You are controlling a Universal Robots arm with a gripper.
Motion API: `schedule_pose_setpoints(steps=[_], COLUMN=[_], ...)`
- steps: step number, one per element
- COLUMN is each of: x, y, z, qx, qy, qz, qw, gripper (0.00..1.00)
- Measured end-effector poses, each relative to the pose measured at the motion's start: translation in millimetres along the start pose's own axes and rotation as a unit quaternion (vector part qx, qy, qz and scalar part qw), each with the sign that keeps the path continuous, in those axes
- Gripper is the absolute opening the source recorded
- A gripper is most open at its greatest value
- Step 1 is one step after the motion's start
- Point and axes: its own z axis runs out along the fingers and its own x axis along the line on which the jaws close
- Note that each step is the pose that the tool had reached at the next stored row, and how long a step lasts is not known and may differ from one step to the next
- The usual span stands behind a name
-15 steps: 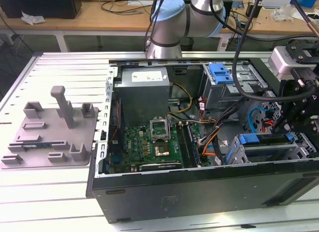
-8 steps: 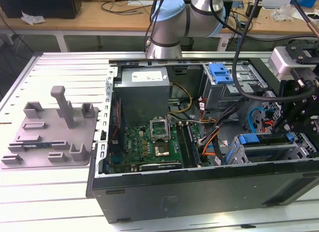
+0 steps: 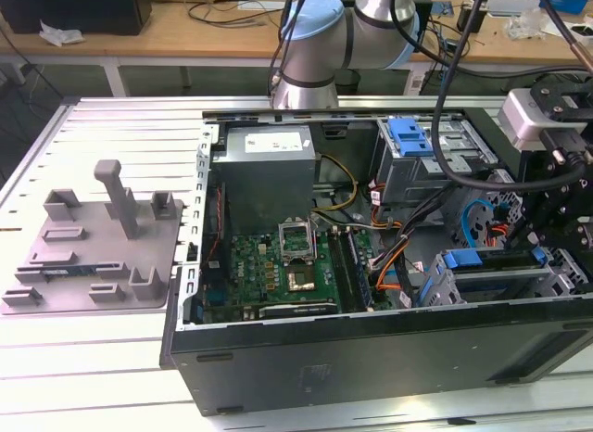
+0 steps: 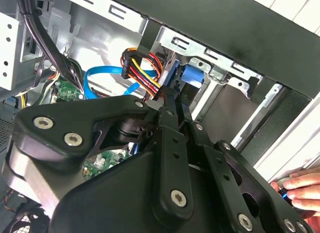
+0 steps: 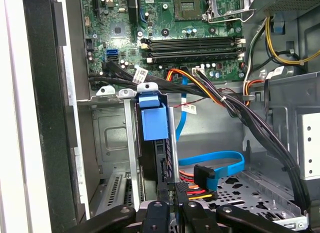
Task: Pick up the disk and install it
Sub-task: 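Insert the first disk wire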
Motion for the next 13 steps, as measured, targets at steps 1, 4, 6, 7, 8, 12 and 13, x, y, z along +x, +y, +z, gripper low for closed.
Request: schedule_pose_setpoints(steps=[1,4,6,7,8,12,13], x=[0.0,0.0,0.1,0.1,0.1,0.2,0.3], y=[0.0,0.0,0.0,0.0,0.0,0.0,0.0], z=[0.1,0.6,1.1,1.3,1.5,2.6,3.0], qx=[0.0,0.0,0.0,0.0,0.0,0.0,0.0], qy=[0.0,-0.0001,0.0,0.0,0.0,0.0,0.0], qz=[0.0,0.0,0.0,0.0,0.0,0.0,0.0], qw=[1.0,1.0,1.0,1.0,1.0,1.0,1.0], gripper=[0.17,0.17,0.17,0.17,0.17,0.17,0.17])
